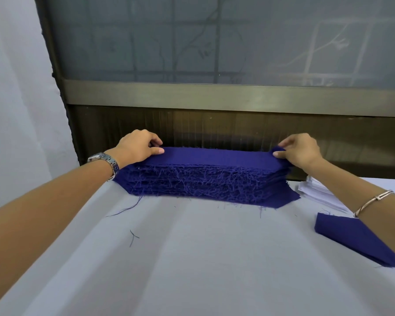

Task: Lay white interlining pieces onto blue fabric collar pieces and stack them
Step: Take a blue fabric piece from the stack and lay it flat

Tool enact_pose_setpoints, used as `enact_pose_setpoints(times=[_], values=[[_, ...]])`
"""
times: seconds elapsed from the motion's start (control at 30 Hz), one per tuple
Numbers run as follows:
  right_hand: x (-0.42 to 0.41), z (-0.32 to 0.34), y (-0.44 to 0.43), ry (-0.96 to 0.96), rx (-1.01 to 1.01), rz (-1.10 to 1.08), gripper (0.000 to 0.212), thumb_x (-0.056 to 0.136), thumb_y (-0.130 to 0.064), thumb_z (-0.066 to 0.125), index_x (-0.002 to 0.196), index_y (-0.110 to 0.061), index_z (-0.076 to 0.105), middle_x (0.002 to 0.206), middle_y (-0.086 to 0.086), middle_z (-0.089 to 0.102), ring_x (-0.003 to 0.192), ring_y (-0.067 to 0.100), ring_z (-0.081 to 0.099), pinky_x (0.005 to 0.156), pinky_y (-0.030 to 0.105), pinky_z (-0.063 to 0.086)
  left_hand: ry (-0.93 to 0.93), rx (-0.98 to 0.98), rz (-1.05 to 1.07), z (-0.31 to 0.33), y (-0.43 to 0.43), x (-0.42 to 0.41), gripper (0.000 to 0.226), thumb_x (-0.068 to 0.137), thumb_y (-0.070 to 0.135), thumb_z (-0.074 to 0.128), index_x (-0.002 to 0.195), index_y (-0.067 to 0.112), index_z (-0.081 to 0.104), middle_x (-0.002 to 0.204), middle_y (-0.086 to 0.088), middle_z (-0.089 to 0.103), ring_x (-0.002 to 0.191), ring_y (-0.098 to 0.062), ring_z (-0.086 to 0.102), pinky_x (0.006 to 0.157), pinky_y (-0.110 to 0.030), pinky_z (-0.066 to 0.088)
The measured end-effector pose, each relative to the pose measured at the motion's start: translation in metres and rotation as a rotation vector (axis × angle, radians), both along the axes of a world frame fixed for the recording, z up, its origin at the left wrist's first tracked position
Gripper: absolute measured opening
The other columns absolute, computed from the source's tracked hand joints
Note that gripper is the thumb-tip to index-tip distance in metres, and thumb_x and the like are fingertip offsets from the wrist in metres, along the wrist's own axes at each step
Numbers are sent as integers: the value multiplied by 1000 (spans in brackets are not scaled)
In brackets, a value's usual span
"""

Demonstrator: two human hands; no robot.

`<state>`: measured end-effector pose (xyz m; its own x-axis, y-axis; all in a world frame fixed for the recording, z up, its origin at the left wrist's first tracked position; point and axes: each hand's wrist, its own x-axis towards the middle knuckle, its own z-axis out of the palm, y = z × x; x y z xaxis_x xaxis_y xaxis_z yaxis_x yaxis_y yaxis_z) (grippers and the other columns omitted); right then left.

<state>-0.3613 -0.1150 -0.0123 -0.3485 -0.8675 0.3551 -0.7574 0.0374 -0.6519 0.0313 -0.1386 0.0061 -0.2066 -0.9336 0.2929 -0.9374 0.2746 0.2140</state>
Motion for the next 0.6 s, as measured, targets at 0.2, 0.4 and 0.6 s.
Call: enact_pose_setpoints(times=[0.2, 0.4, 0.6], values=[[5, 0, 9, 30, -180, -3, 21, 83, -10, 80, 101, -9, 70, 89, 9, 69, 96, 26, 66, 90, 43, 55, 116, 80, -31, -5, -6, 7, 42, 94, 28, 66, 133, 13, 60, 128, -6, 64, 116, -21, 58, 104, -42, 47], [4, -2, 14, 91, -266, 25, 25, 90, -13, 74, 112, -1, 71, 98, 17, 73, 101, 29, 65, 94, 50, 54, 158, 117, -63, -7, -13, 10, 46, 94, 26, 66, 137, 14, 56, 130, -6, 63, 121, -22, 55, 107, -43, 45], [-3, -3, 19, 52, -308, 38, 19, 94, -19, 70, 108, -6, 70, 107, 13, 68, 102, 28, 64, 84, 44, 56, 144, 160, -104, -6, -19, 12, 54, 97, 24, 62, 148, 17, 44, 148, -4, 49, 139, -24, 42, 118, -51, 30]])
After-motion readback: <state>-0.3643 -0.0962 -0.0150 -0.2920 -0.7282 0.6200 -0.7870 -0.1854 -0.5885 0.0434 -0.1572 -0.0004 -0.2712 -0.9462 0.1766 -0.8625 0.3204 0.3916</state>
